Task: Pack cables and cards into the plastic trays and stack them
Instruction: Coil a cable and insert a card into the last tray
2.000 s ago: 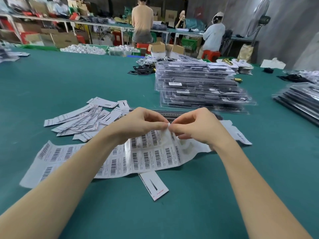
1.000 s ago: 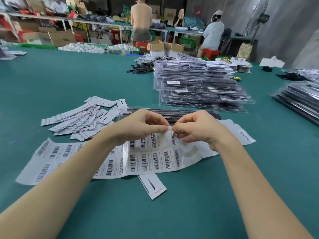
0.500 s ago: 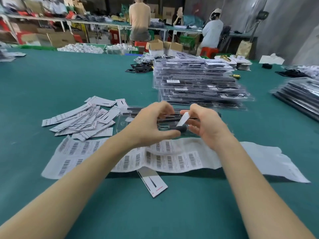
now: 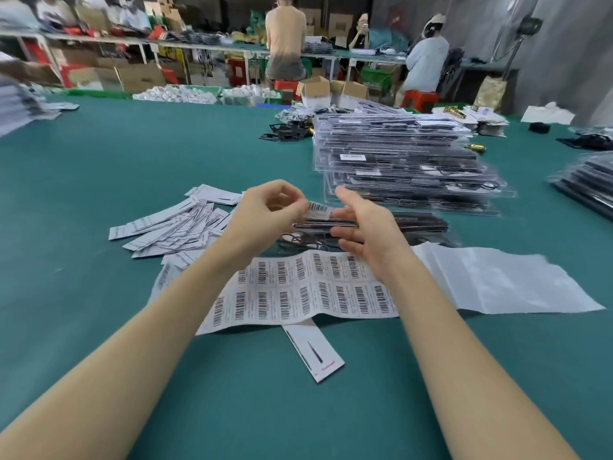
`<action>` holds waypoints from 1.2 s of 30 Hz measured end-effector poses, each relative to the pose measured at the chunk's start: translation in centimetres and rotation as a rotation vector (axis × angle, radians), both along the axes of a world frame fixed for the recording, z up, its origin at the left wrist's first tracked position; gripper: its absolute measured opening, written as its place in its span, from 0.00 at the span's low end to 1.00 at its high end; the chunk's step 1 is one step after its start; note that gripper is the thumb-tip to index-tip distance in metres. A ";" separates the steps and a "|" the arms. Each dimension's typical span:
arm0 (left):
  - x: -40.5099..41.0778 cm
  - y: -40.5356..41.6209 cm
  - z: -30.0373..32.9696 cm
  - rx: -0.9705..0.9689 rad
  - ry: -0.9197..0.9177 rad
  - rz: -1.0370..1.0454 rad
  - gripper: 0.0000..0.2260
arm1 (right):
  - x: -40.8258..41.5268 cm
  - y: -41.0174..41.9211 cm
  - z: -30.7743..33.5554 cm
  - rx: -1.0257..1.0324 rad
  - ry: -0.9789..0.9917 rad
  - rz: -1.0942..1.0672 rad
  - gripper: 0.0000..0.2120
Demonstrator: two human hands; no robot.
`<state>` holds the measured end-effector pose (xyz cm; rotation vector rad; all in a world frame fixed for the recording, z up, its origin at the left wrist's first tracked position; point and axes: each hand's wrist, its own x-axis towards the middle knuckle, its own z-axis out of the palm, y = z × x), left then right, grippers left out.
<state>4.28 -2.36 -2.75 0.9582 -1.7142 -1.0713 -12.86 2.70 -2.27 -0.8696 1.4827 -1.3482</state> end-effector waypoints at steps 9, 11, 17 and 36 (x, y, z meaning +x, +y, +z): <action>1.5 -1.4 -0.6 0.258 -0.044 0.076 0.04 | 0.2 0.4 -0.9 0.024 0.184 0.103 0.05; 1.7 -1.4 -0.5 0.277 -0.063 0.077 0.04 | 0.1 0.5 -0.5 0.007 0.199 0.079 0.05; 2.2 -1.4 -0.2 0.388 -0.011 0.025 0.04 | 1.2 -0.5 0.0 -0.050 0.298 0.105 0.04; 4.0 -1.7 -0.6 -0.106 -0.765 -0.069 0.29 | 2.0 -1.1 -0.9 0.088 0.382 0.062 0.03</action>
